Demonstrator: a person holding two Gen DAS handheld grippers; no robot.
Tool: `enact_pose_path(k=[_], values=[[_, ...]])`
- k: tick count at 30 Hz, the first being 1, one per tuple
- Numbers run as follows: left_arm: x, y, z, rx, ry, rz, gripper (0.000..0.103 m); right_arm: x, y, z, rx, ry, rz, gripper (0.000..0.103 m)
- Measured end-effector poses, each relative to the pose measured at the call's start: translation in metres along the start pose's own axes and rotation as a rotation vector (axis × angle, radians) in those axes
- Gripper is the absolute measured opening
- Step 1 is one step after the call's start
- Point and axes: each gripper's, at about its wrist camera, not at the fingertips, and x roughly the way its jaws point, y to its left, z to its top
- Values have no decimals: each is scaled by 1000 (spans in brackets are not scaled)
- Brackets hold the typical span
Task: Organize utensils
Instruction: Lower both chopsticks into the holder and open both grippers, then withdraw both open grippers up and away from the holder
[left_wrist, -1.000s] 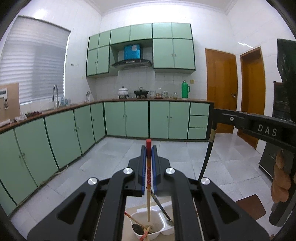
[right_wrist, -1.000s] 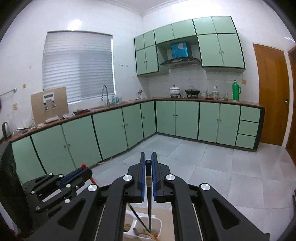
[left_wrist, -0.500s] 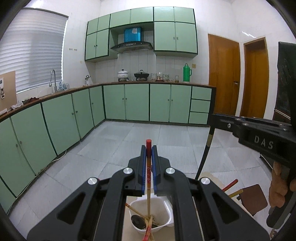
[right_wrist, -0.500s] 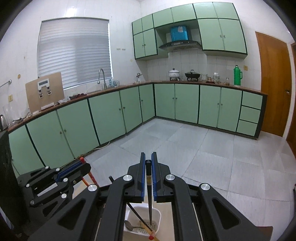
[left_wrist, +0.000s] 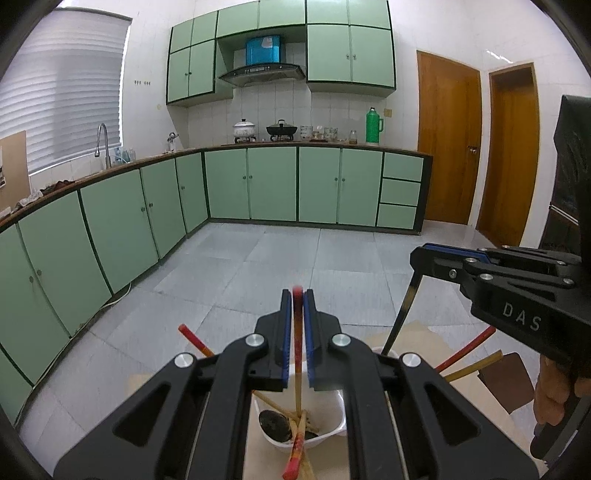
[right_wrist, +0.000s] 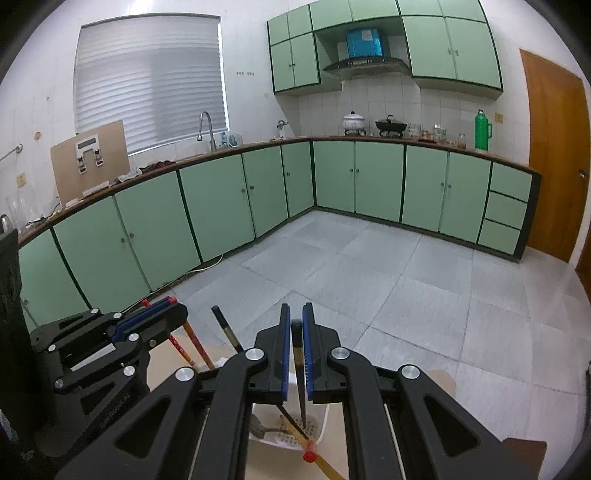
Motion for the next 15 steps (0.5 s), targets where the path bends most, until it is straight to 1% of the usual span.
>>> enact_pose_path(k=[2,4,6,9,13,15], values=[[0,1,-1,-3,4,1,7,-1,-1,-1,3,1,0,7],[-1,2,-2,-6,3,2,10,-2,-2,-2,5,-1,-1,9],[-3,3,-1,-10,0,5,19,-4,-6,0,13,-6,-1,18],[-6,0,2,-15,-10,17,29,-10,-11,1,20,-19,-6,25],[-13,2,1,-18,-20,21,34,-18,-15,1,30,-34,-9,30],[-18,2,1,-20,-27,24,39,-24,-18,0,34,-44,-14,37]])
